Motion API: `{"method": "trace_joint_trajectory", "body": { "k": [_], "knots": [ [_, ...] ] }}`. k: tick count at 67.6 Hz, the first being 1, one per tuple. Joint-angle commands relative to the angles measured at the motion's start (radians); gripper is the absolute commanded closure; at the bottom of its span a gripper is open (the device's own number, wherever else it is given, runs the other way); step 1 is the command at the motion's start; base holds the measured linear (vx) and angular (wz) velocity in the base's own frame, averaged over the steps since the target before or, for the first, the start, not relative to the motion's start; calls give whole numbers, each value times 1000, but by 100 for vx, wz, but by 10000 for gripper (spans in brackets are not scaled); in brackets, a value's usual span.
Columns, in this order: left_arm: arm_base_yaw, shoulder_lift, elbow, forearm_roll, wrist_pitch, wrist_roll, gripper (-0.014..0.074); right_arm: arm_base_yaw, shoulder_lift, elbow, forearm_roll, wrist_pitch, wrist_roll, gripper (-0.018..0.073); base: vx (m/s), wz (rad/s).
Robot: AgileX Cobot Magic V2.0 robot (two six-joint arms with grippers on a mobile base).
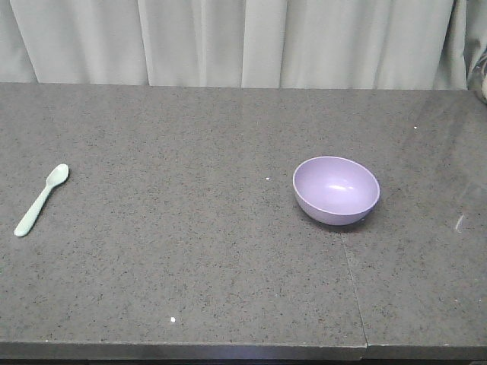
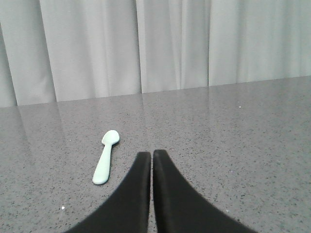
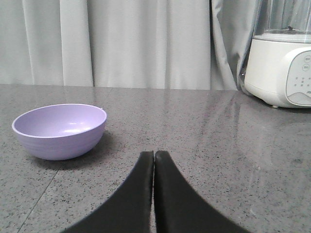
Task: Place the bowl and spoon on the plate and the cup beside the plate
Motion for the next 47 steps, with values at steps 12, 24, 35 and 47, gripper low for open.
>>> {"method": "trace_joint_trajectory", "body": {
  "k": [12, 24, 35, 47],
  "knots": [
    [-3, -7, -27, -4, -74, -9, 603, 2, -13, 5, -7, -76, 0, 564, 3, 0],
    [-3, -7, -27, -4, -74, -9, 603, 2, -13, 5, -7, -76, 0, 564, 1, -1],
    [-3, -7, -27, -4, -74, -9, 603, 2, -13, 5, -7, -76, 0, 564, 0, 0],
    [-3, -7, -27, -4, -74, -9, 603, 2, -13, 5, -7, -76, 0, 564, 0, 0]
  ]
}}
